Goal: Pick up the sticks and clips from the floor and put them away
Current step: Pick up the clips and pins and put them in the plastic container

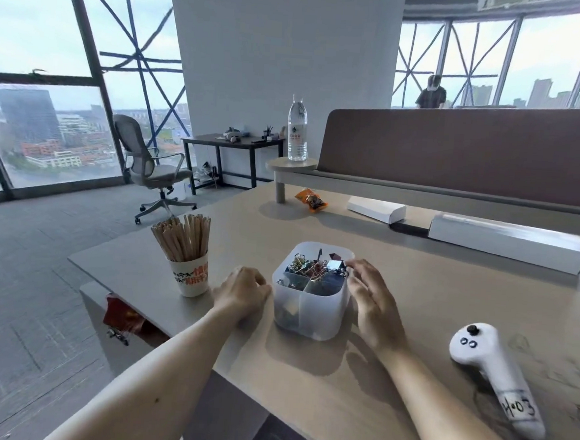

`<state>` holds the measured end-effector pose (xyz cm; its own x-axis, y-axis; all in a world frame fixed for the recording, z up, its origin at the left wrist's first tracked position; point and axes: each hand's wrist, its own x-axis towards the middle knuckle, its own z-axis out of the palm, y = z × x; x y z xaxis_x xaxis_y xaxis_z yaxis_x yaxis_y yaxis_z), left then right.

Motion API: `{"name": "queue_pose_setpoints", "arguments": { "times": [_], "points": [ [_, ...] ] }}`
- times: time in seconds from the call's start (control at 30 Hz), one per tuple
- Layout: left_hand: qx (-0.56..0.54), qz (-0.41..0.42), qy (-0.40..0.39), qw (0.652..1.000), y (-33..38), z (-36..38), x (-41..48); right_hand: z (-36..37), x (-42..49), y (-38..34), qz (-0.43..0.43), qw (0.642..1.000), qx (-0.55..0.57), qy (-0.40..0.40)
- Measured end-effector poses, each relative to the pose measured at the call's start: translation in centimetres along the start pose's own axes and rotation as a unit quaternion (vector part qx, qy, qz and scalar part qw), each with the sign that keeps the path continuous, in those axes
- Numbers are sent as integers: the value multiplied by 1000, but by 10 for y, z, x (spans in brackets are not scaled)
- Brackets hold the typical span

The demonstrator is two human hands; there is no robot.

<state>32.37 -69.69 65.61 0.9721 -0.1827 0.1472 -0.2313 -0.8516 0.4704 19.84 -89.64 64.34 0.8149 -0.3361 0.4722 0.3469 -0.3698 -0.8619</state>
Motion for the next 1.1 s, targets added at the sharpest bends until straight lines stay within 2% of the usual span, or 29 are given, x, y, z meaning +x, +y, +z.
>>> {"name": "queue_pose_setpoints", "arguments": {
  "times": [0.2, 0.3, 0.37, 0.4, 0.5, 0.6, 0.87, 1.1],
  "points": [
    [3, 3, -19, 1000, 1, -5, 0, 1, 3, 7, -9, 1000, 11, 1],
    [-84, 17, 71, 994, 2, -27, -6, 2, 3, 7, -9, 1000, 17, 1],
    [-158, 71, 133, 976, 15, -44, -13, 3, 3, 6, -9, 1000, 18, 5],
    [-174, 107, 137, 969, 23, -52, -18, 4, 3, 6, -7, 1000, 17, 7],
    [-110, 196, 72, 972, 42, -63, -31, 4, 3, 6, 1, 1000, 8, 6],
    [-25, 210, 25, 977, 44, -62, -37, 1, 1, 5, 9, 1000, -4, -6],
    [-25, 214, 100, 971, 37, -79, -68, -3, -3, -1, -10, 999, -48, -17],
    [13, 174, 117, 978, -38, -118, -145, -7, -9, -10, -122, 972, -183, 85]
  ]
}}
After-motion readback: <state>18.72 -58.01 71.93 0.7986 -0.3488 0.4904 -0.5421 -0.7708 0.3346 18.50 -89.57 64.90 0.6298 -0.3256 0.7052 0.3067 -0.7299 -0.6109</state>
